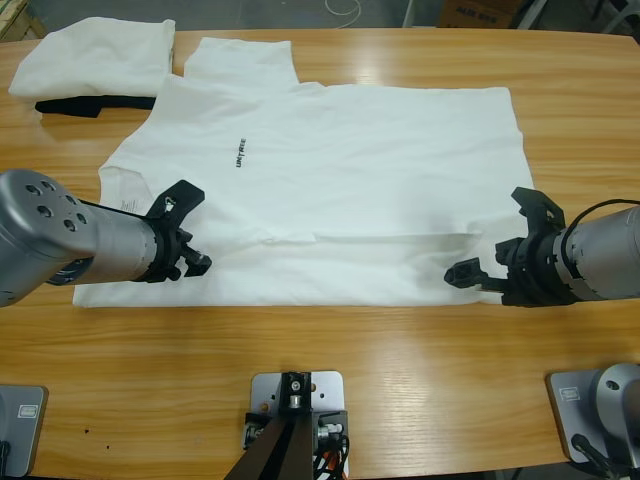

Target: Fold clothes

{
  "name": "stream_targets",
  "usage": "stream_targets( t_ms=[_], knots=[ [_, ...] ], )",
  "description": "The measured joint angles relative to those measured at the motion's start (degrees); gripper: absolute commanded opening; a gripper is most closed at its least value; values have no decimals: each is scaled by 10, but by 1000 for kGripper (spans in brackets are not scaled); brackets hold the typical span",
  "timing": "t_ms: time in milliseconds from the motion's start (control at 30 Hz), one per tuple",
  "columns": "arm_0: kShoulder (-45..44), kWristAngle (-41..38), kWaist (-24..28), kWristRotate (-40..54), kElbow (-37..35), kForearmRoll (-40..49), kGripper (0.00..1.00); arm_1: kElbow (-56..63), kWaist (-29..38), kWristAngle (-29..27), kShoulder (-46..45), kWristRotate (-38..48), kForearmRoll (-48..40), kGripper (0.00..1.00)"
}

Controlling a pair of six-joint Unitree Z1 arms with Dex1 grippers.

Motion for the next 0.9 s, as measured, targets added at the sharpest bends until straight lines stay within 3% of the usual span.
stream_targets(
  t_ms=[100, 167, 233, 733, 900],
  knots=[
    [5, 3, 0, 3, 0, -3, 156, 3, 0, 0, 0, 0, -2, 899],
    [5, 6, 0, 3, -2, -4, 116, 7, 0, 3, 0, 0, -5, 899],
    [5, 8, 0, 3, -5, -4, 0, 10, 0, 4, 0, 0, -7, 899],
    [-6, 11, 0, 3, -20, -8, 0, 27, 4, 21, 0, 0, -41, 862],
    [-31, 8, 0, -27, -78, 47, 0, 27, 5, 22, 3, 0, -50, 862]
  ],
)
